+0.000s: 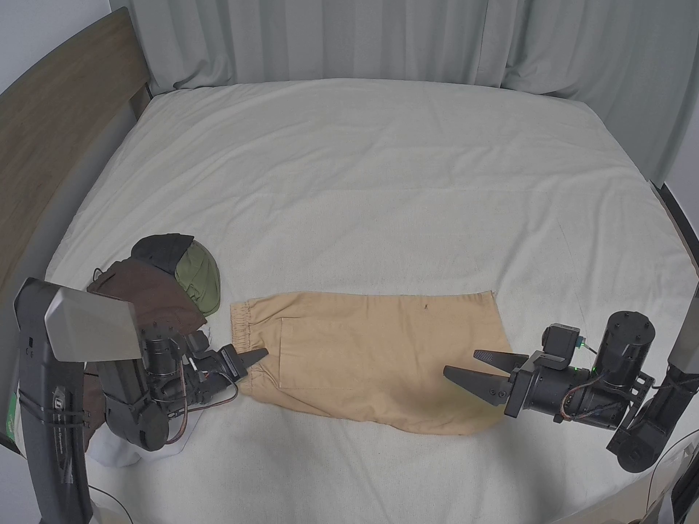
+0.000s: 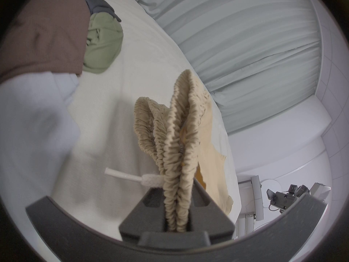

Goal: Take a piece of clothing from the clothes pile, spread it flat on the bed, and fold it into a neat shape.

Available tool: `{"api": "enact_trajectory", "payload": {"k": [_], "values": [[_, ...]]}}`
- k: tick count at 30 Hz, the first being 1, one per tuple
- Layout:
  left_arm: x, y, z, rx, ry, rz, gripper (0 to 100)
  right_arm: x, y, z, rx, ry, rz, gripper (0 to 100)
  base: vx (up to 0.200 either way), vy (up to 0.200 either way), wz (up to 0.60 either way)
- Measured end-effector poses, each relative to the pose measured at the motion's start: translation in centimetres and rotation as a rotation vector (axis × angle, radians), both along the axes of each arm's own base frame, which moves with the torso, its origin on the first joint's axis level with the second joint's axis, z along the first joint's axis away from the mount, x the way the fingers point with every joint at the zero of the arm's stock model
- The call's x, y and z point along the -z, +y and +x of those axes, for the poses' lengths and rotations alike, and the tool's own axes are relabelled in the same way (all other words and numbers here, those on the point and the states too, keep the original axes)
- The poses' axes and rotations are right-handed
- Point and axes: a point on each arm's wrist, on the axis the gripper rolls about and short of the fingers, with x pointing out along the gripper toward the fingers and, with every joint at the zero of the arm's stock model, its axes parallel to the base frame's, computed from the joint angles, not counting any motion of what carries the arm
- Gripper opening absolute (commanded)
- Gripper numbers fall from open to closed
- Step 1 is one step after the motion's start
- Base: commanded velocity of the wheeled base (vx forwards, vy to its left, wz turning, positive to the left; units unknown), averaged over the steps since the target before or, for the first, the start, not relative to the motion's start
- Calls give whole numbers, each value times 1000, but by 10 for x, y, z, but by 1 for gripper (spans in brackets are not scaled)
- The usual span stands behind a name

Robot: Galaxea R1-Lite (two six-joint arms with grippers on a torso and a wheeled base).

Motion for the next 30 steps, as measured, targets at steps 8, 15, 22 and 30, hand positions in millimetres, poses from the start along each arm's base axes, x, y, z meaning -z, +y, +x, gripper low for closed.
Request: {"api": "enact_trajectory", "payload": {"k": [8,15,22,30], "values": [[-9,22,1,5,-17,-23,0,0,0,0,-1,0,0,100,0,0,0],[-10,40,1,1,-53,13,0,0,0,0,-1,2,-1,100,0,0,0],[-10,54,0,26,-84,42,0,1,0,0,0,4,-2,100,0,0,0],[-9,65,-5,61,-88,47,0,1,0,0,0,4,-2,100,0,0,0]]}}
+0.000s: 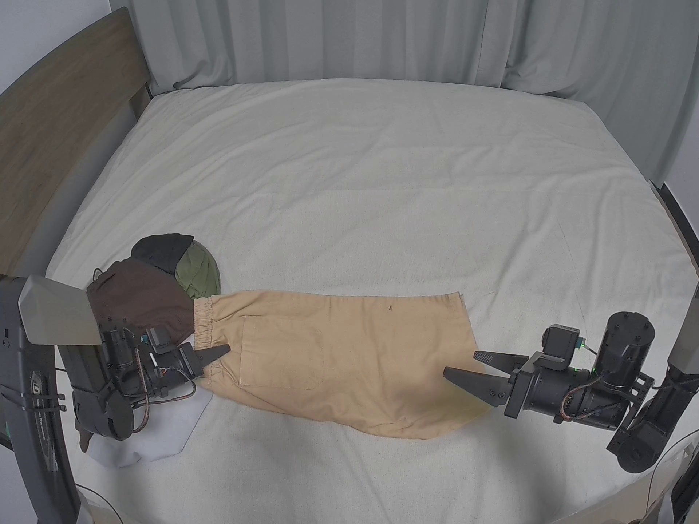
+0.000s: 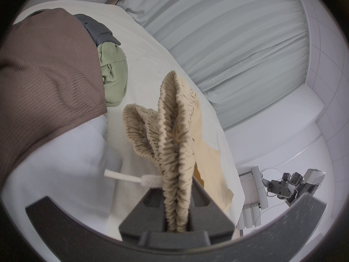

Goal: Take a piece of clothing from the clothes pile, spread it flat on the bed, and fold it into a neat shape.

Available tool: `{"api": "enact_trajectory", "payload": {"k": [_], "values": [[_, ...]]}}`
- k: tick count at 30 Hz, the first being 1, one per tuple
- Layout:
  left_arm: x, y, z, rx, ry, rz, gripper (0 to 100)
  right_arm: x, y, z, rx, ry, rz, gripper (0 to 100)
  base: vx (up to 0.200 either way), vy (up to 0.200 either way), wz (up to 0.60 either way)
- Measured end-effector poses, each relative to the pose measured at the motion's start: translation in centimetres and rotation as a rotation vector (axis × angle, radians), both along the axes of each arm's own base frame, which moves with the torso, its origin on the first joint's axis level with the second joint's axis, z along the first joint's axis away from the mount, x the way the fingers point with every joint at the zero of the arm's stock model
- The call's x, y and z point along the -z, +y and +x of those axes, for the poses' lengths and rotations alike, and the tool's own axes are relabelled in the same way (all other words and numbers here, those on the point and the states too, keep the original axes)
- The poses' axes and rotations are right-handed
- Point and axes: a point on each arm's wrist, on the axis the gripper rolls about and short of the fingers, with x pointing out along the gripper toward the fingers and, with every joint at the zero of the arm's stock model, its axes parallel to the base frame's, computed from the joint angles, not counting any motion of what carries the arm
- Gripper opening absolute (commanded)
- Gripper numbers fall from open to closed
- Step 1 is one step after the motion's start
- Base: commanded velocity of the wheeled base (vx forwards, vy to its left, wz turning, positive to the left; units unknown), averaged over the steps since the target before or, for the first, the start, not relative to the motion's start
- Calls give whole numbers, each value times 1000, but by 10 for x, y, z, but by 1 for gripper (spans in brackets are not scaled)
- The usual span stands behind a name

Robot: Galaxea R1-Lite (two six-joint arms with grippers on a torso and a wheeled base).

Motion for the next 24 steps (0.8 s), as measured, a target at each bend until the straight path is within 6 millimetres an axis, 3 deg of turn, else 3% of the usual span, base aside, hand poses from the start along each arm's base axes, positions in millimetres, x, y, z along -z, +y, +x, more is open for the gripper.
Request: {"api": "enact_trajectory", "payload": {"k": [9,24], "values": [[-5,-2,-3,6,-7,1,0,0,0,0,-1,0,0,100,0,0,0],[-30,-30,-11,88,-66,0,0,1,-1,-1,0,5,-3,100,0,0,0]]}}
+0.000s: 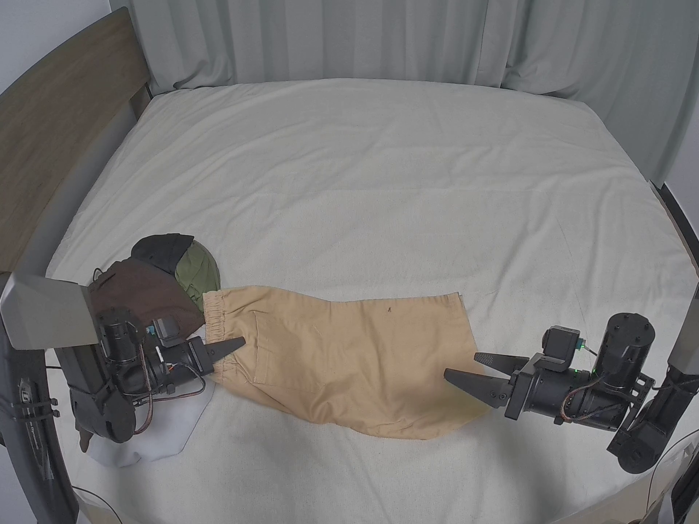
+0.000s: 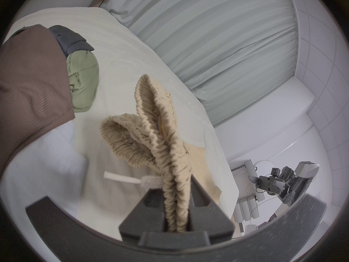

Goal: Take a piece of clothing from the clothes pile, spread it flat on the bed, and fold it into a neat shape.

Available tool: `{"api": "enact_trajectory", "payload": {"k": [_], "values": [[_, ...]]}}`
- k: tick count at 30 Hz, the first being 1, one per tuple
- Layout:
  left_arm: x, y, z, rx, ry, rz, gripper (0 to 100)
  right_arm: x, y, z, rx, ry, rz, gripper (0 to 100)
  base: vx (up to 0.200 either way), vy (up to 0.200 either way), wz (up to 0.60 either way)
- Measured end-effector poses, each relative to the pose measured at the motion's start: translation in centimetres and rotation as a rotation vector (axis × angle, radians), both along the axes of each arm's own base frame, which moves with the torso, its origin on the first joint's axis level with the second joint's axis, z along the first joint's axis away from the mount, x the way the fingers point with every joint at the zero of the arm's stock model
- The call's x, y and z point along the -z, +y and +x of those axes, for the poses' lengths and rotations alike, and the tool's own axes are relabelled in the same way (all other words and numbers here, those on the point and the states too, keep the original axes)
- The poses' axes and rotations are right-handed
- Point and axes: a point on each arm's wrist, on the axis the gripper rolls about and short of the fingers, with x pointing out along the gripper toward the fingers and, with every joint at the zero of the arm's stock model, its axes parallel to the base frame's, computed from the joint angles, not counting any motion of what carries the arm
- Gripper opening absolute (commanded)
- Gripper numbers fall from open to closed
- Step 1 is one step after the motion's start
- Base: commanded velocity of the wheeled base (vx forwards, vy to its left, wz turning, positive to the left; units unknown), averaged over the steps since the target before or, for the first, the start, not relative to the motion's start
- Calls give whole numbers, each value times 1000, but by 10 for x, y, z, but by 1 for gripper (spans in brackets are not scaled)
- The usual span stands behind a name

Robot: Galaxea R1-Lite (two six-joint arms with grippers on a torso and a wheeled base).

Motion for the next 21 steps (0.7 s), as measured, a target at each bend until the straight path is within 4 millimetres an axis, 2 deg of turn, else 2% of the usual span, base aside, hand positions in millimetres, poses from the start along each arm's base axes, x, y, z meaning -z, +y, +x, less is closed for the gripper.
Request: {"api": "enact_trajectory", "payload": {"k": [11,21], "values": [[-29,-28,-7,44,-60,-33,0,0,-3,1,1,-39,-35,100,0,0,0],[-37,-41,-10,55,-78,-42,0,-2,-7,0,13,-50,-40,100,0,0,0]]}}
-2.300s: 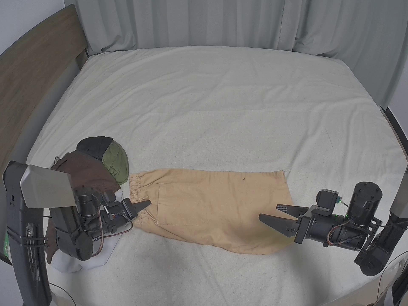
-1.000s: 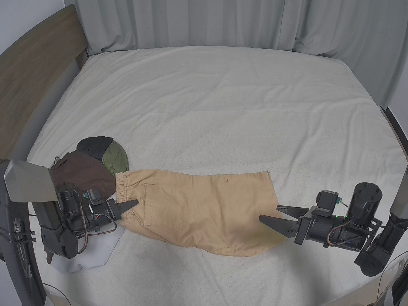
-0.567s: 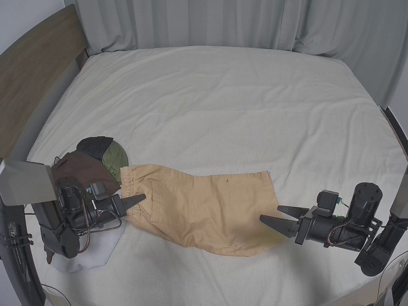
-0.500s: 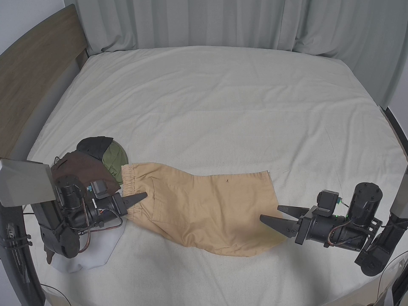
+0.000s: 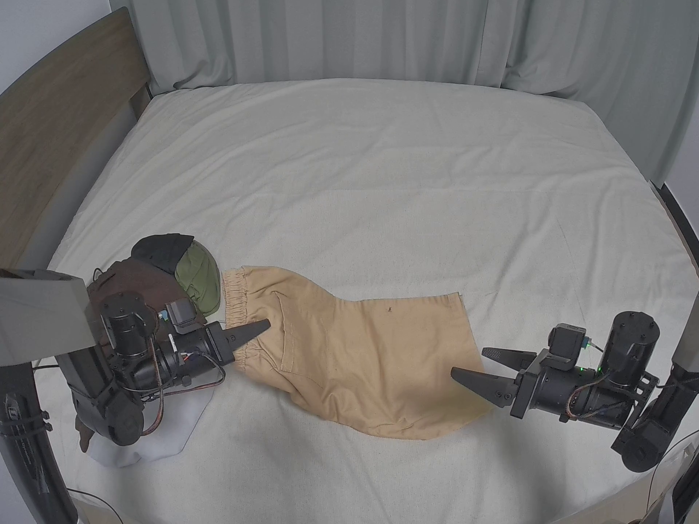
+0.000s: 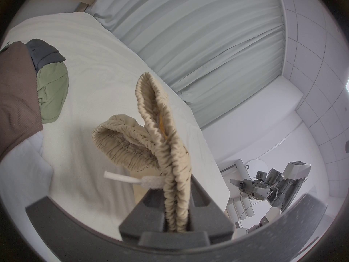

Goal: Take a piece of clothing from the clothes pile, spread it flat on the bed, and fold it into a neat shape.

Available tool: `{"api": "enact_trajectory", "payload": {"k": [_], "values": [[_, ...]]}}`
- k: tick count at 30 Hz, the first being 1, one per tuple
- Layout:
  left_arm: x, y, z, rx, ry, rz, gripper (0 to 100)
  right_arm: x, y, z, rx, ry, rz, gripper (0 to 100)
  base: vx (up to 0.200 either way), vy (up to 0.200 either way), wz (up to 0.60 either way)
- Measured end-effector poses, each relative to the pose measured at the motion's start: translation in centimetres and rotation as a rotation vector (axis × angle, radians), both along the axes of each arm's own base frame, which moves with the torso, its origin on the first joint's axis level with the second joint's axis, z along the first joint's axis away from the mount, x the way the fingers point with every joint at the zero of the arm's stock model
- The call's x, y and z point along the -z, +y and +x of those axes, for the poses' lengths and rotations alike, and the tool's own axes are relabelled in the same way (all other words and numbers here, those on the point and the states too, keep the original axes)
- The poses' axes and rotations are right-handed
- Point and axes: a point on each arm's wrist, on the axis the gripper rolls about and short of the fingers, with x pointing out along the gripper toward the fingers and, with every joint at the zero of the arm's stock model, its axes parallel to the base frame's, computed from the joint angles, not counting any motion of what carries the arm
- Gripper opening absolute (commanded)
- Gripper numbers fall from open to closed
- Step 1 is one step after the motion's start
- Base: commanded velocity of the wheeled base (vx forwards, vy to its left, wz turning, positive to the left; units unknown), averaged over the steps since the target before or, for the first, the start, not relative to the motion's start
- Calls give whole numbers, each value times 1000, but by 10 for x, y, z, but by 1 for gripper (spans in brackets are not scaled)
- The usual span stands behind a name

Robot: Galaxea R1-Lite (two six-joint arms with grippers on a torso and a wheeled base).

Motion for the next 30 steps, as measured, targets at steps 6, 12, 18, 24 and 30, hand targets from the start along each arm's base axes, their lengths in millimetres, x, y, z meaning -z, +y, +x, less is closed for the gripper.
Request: {"api": "enact_trajectory", "payload": {"k": [6,12,18,24,30], "values": [[-2,-4,-1,13,-5,-1,0,-1,0,0,0,-3,2,100,0,0,0],[-4,-11,-2,31,-14,-5,0,-5,1,2,3,-27,11,100,0,0,0],[-11,-29,2,34,-15,-50,0,-13,0,9,33,-68,27,100,0,0,0],[-17,-38,7,46,-23,-84,0,-18,-4,15,59,-93,38,100,0,0,0],[-18,-48,6,69,7,-118,0,-28,-6,25,83,-142,60,100,0,0,0]]}}
